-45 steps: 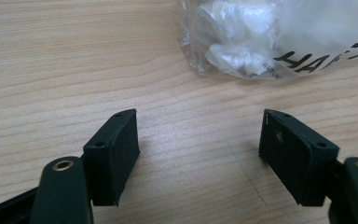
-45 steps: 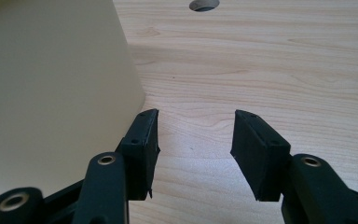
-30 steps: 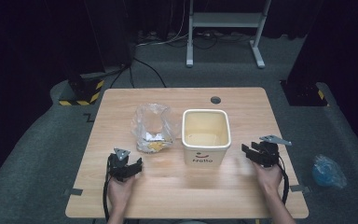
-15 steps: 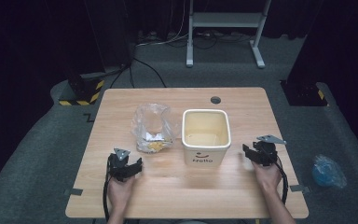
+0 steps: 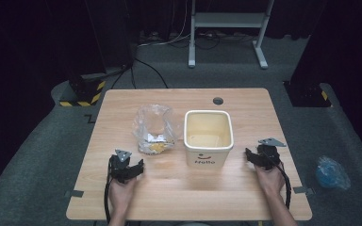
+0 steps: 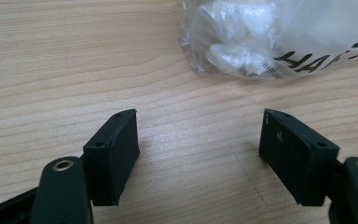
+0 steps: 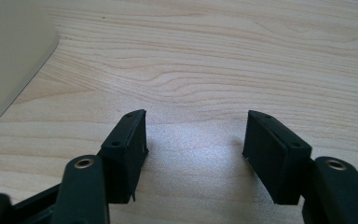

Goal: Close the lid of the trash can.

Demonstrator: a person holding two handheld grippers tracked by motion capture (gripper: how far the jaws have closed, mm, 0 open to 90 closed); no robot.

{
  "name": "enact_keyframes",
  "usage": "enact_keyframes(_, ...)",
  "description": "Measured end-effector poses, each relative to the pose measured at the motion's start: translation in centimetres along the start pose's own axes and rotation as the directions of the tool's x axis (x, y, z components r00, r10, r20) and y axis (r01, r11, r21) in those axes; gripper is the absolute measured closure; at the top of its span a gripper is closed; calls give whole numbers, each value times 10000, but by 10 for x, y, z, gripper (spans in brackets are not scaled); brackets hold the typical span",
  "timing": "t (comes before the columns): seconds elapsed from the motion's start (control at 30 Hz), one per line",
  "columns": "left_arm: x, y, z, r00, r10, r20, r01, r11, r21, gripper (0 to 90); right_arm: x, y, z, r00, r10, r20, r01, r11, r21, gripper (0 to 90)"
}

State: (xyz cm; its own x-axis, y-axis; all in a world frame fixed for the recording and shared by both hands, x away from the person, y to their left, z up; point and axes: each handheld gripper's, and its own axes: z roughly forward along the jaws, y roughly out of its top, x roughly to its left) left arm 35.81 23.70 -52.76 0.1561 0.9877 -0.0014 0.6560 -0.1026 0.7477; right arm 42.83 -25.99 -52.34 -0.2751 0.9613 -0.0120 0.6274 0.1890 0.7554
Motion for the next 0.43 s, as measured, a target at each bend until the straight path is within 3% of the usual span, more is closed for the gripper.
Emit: enact_keyframes(0.43, 0, 0, 0, 10000, -33, -17, 33, 10000, -17, 283, 0, 0, 0, 10000, 1, -13, -1, 10000, 18, 371)
